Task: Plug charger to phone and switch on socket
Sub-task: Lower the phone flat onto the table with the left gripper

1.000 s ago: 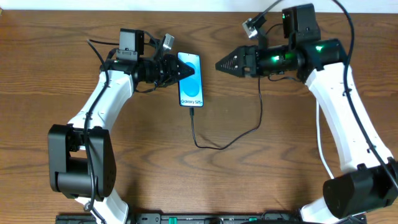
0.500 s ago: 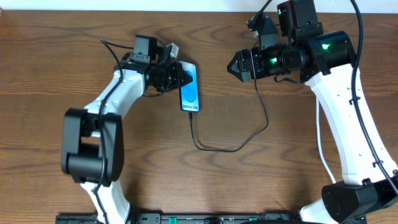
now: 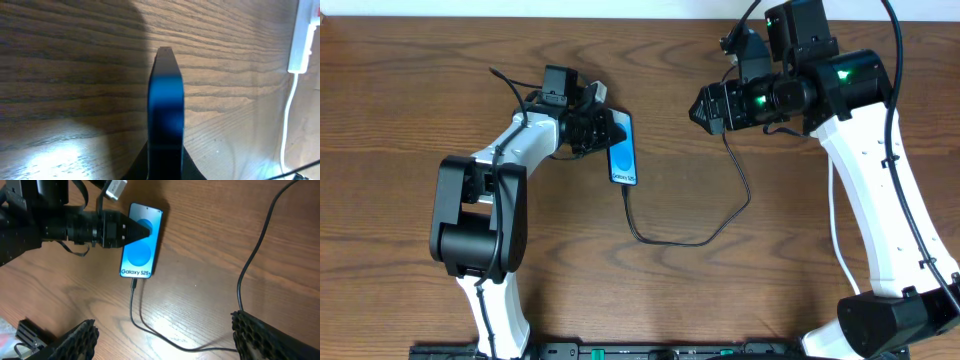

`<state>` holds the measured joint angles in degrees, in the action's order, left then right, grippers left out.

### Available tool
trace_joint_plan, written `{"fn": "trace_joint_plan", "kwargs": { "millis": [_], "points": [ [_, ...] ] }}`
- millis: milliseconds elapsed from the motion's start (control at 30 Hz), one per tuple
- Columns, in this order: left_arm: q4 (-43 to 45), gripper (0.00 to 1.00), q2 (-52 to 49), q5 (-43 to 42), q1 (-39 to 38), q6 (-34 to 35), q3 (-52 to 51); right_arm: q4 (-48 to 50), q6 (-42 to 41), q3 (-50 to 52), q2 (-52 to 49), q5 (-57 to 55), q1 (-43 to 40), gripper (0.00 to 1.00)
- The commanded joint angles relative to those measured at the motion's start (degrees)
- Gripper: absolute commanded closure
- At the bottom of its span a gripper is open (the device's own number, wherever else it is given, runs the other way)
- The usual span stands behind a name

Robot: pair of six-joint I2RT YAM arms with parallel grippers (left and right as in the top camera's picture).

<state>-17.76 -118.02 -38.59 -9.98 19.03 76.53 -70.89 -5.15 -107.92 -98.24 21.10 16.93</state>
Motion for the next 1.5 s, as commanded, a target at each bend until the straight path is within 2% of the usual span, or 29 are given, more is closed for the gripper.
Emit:
{"fn": "trace_joint_plan", "kwargs": {
  "millis": [0,433,633,1133,1467],
  "points": [
    [0.09,0.92,-0.09,1.81,-0.76,-0.76,0.70,-0.37,1.25,0.15,0.39,-0.24,1.16,0.14],
    [0.09,0.92,-2.78,2.25,-1.90,-0.76,0.66,-1.25,1.64,0.15,0.39,-1.36,1.16,0.11],
    [0.22,0.76,-2.78,2.27,-1.88,-0.79,0.66,-1.22,1.62,0.15,0.39,-1.51,1.16,0.10],
    [0.02,0.63,-2.78,7.30,-1.88,-0.79,0.68,-1.31,1.66,0.15,0.39,-1.62,1.16,0.08],
    [-2.21,0.62,-2.78,14.29,-1.90,-1.29,0.68,-1.38,1.62,0.15,0.39,-2.38,1.16,0.07]
  ]
}}
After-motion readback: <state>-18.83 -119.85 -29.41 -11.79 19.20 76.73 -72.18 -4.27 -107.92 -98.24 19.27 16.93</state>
